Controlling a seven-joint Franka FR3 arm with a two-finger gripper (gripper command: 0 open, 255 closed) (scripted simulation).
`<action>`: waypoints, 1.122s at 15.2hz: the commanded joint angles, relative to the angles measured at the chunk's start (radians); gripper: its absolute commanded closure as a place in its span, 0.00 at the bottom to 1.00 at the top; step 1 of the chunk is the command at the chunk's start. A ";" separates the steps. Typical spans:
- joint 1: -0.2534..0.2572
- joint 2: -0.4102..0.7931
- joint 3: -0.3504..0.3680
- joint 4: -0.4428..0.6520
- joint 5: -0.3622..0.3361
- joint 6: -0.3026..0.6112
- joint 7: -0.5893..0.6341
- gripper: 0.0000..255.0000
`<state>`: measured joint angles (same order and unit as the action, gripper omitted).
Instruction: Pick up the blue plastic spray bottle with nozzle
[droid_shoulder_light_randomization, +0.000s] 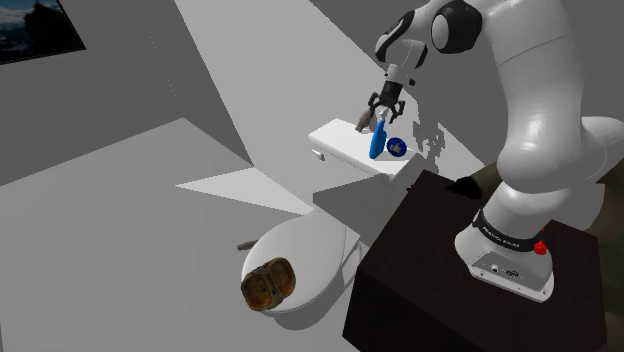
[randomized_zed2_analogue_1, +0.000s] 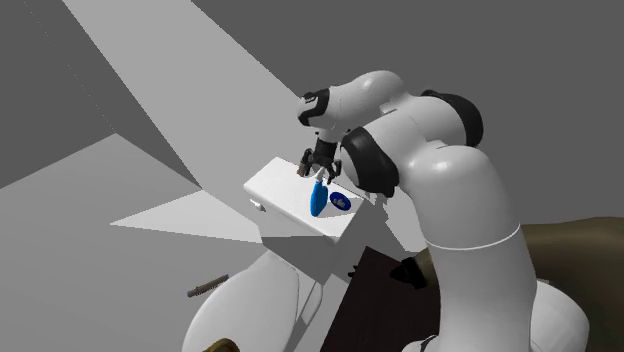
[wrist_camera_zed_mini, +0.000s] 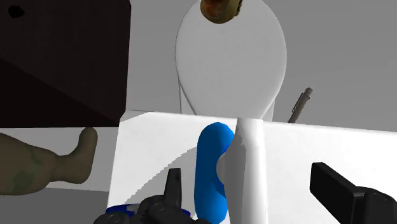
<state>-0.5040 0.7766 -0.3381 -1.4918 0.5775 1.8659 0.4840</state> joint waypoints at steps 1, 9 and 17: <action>-0.032 0.059 0.001 0.038 0.029 -0.003 0.026 0.00; -0.061 0.153 0.014 0.078 0.064 0.033 0.026 0.00; -0.056 0.164 0.021 0.043 0.074 0.078 0.008 1.00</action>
<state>-0.5599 0.8571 -0.3122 -1.4104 0.6777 1.9759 0.5000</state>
